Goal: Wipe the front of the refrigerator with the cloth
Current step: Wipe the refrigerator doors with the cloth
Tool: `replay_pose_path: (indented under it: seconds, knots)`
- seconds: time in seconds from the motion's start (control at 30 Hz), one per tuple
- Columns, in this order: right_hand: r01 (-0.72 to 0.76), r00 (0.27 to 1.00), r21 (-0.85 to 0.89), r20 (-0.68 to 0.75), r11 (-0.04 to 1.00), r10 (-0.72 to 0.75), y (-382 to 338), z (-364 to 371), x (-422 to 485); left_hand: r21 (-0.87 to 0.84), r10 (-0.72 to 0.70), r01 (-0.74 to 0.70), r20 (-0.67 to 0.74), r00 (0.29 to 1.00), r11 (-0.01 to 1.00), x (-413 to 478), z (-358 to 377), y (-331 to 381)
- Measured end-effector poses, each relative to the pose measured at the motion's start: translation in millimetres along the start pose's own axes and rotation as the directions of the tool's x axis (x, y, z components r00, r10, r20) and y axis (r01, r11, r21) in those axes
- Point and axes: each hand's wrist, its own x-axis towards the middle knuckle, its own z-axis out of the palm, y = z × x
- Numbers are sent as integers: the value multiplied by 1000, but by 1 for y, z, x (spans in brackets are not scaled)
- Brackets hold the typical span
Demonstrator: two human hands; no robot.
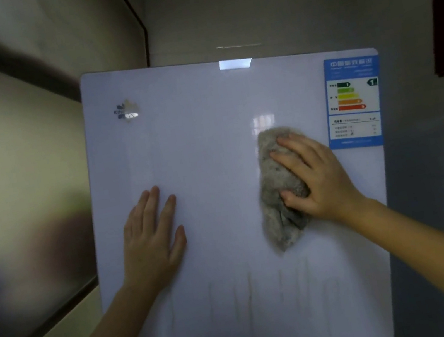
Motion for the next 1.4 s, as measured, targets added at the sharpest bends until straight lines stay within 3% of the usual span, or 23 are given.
replay_pose_path:
  seconds: [0.07,0.17,0.27,0.37,0.47,0.67,0.73,0.83,0.93,1.13,1.27,1.4]
  knots:
    - [163,984,-16,81,987,-161,-2,6,-17,4,-8,8,-6,1000,1000,0,2,1]
    - [403,895,20,200,915,-399,2,11,-35,1,-21,21,-7,1000,1000,1,3,2]
    - [472,857,25,220,881,-465,13,6,-28,-10,-36,36,-6,999,999,0,3,4]
    - [369,913,0,185,929,-363,25,-7,-10,-16,-37,37,-21,999,999,0,4,4]
    - [142,986,-18,91,990,-140,32,-16,1,-16,-39,38,-32,999,999,0,5,4]
    - [-186,981,61,-52,981,189,-11,3,-10,-36,-76,76,-1,997,996,0,5,9]
    - [-127,990,61,-46,990,130,-28,14,-20,-43,-79,79,8,997,996,1,3,10]
    - [75,997,30,26,997,-76,-50,31,-35,-53,-70,71,27,997,996,2,-1,9]
    - [131,990,29,39,991,-132,-56,37,-35,-46,-26,28,51,998,999,5,-7,3]
    - [-7,999,2,-37,1000,7,-36,21,31,-58,70,-69,22,997,996,25,-27,-32]
    - [-193,979,16,-61,981,194,-33,12,97,-41,6,-7,-11,1000,999,42,-37,-68]
    - [-221,973,37,-57,975,222,-59,23,154,-60,41,-41,-1,999,997,34,-30,-85]
